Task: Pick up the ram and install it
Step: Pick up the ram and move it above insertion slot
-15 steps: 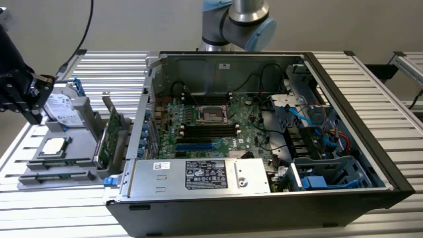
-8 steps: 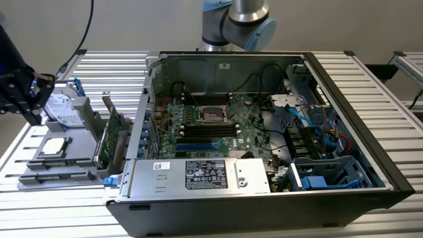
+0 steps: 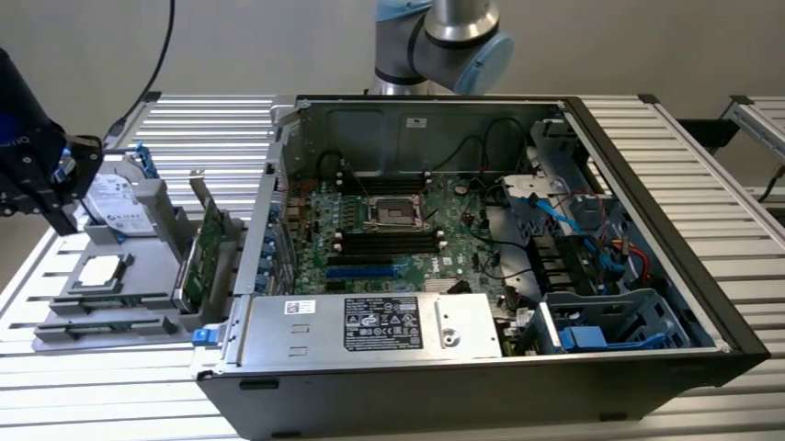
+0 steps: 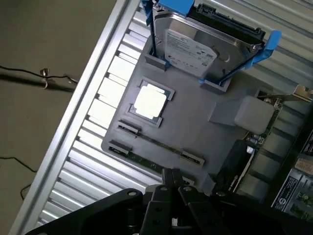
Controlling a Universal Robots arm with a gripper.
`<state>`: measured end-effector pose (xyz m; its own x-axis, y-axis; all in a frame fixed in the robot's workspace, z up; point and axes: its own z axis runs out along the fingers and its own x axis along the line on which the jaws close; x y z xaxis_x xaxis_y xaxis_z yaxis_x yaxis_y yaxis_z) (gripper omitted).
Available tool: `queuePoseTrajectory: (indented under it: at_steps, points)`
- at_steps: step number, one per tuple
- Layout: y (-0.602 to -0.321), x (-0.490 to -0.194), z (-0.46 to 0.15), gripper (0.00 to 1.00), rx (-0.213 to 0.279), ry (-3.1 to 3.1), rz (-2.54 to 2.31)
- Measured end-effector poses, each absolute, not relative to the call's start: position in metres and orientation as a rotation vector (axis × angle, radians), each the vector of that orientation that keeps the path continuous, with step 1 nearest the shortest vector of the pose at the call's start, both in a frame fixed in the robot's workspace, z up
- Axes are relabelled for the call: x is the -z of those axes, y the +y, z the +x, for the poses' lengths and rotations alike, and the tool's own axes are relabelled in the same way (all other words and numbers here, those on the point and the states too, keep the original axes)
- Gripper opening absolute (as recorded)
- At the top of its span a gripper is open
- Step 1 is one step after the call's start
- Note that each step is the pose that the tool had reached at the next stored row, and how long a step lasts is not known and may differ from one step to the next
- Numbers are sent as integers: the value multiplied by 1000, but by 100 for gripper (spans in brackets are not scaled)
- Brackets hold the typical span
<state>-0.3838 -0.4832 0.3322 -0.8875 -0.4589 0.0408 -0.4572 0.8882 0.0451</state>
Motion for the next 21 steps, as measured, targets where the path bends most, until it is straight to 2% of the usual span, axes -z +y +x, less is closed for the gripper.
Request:
queuePoseTrajectory:
  at_steps: [21]
  points:
    - [-483, -312, -384, 11, 37, -2806, 1284]
